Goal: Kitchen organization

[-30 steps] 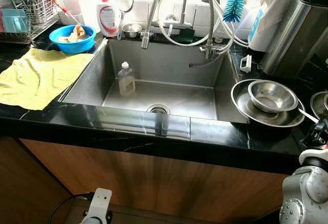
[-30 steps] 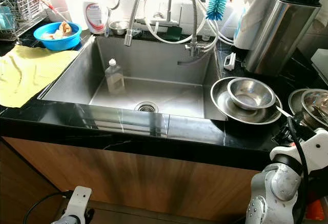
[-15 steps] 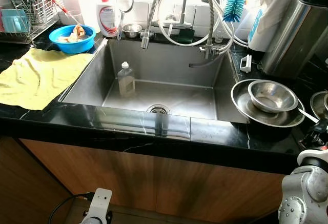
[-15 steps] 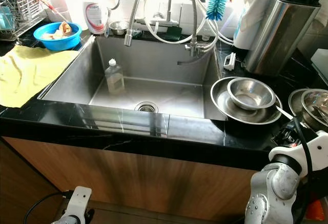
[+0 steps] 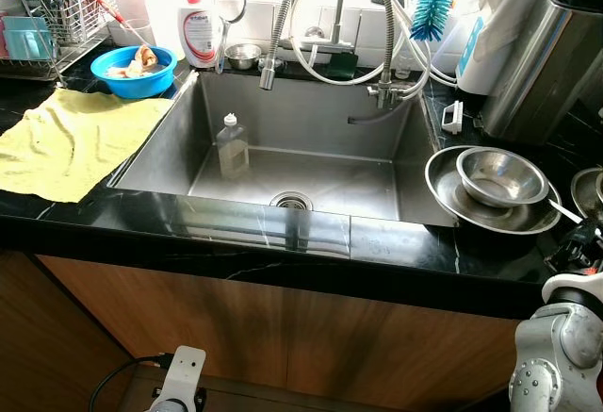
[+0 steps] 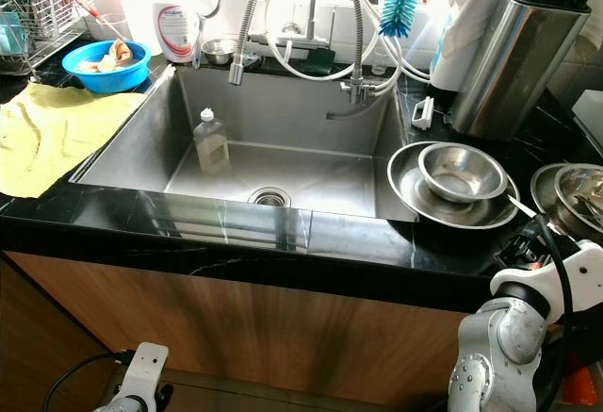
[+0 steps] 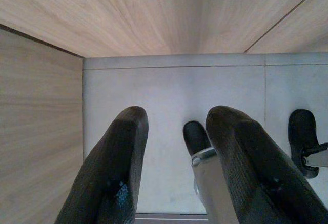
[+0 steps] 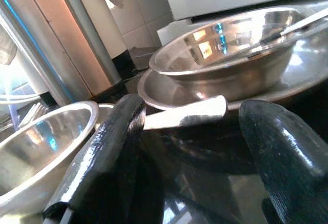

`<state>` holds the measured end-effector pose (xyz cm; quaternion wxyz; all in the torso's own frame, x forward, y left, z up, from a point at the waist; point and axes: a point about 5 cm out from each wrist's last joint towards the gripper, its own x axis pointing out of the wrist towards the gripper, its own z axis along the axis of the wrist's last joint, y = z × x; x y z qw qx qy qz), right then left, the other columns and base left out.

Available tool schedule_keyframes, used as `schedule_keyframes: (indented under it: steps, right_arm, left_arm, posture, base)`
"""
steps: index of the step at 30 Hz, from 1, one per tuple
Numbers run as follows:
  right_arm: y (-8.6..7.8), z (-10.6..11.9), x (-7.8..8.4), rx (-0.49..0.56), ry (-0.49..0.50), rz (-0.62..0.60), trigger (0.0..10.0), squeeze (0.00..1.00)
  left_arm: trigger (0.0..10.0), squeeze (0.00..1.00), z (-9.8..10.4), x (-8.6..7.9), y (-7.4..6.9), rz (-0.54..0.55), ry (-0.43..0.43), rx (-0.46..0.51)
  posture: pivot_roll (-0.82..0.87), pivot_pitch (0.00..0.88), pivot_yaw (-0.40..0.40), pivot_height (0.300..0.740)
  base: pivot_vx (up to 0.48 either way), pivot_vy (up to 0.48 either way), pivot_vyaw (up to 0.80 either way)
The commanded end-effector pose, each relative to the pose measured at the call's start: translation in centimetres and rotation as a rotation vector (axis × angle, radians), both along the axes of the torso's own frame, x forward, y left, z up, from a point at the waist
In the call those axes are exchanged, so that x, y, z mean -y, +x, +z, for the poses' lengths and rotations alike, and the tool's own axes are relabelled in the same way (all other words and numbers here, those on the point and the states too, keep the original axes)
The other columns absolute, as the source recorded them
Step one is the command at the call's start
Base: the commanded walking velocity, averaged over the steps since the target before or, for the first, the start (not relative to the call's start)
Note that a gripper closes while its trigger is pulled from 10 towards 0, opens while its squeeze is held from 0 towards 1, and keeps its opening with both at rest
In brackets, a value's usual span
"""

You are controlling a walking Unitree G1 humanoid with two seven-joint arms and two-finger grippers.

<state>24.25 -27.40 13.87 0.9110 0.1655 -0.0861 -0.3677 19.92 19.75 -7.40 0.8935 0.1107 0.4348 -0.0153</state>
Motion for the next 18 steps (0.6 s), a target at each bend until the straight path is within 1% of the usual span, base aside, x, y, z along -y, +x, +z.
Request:
schedule_keyframes:
  steps: [1, 5, 6, 7, 8, 9, 10, 18]
  right_arm:
    - [0.03, 0.24, 0.47, 0.009, -0.003, -0.011, 10.0, 0.0]
    - [0.36, 0.49, 0.73, 0.017, -0.011, 0.006, 10.0, 0.0]
    - [0.47, 0.56, 0.72, 0.02, -0.013, 0.013, 8.7, 0.0]
    - [0.54, 0.6, 0.68, 0.023, -0.014, 0.017, 4.6, 0.0]
    - [0.59, 0.62, 0.65, 0.025, -0.014, 0.02, 2.3, 0.0]
    - [0.62, 0.63, 0.62, 0.027, -0.013, 0.021, 0.8, 0.0]
    - [0.65, 0.61, 0.57, 0.027, -0.011, 0.023, 0.0, 0.0]
    - [0.85, 0.43, 0.03, 0.022, 0.0, 0.038, 0.0, 0.0]
  left_arm:
    - [10.0, 0.0, -0.22, -0.15, -0.41, -0.018, 0.017, -0.022]
    - [10.0, 0.0, -0.23, -0.17, -0.43, -0.02, 0.018, -0.024]
    - [10.0, 0.0, -0.24, -0.18, -0.45, -0.02, 0.018, -0.024]
    - [10.0, 0.0, -0.24, -0.19, -0.46, -0.02, 0.019, -0.025]
    - [10.0, 0.0, -0.25, -0.2, -0.48, -0.02, 0.019, -0.025]
    - [10.0, 0.0, -0.26, -0.2, -0.5, -0.02, 0.019, -0.026]
    - [10.0, 0.0, -0.27, -0.21, -0.52, -0.02, 0.02, -0.027]
    - [10.0, 0.0, -0.34, -0.21, -0.64, -0.021, 0.021, -0.031]
  posture:
    - [-0.13, 0.0, -0.046, 0.74]
    - [-0.13, 0.0, -0.046, 0.74]
    - [-0.13, 0.0, -0.046, 0.74]
    - [-0.13, 0.0, -0.045, 0.74]
    - [-0.13, 0.0, -0.045, 0.74]
    - [-0.13, 0.0, -0.045, 0.74]
    - [-0.13, 0.0, -0.045, 0.74]
    - [-0.13, 0.0, -0.045, 0.74]
  base:
    - [0.0, 0.0, 0.0]
    - [0.0, 0.0, 0.0]
    - [0.0, 0.0, 0.0]
    - [0.0, 0.0, 0.0]
    - [0.0, 0.0, 0.0]
    - [0.0, 0.0, 0.0]
    - [0.0, 0.0, 0.0]
    - [0.0, 0.0, 0.0]
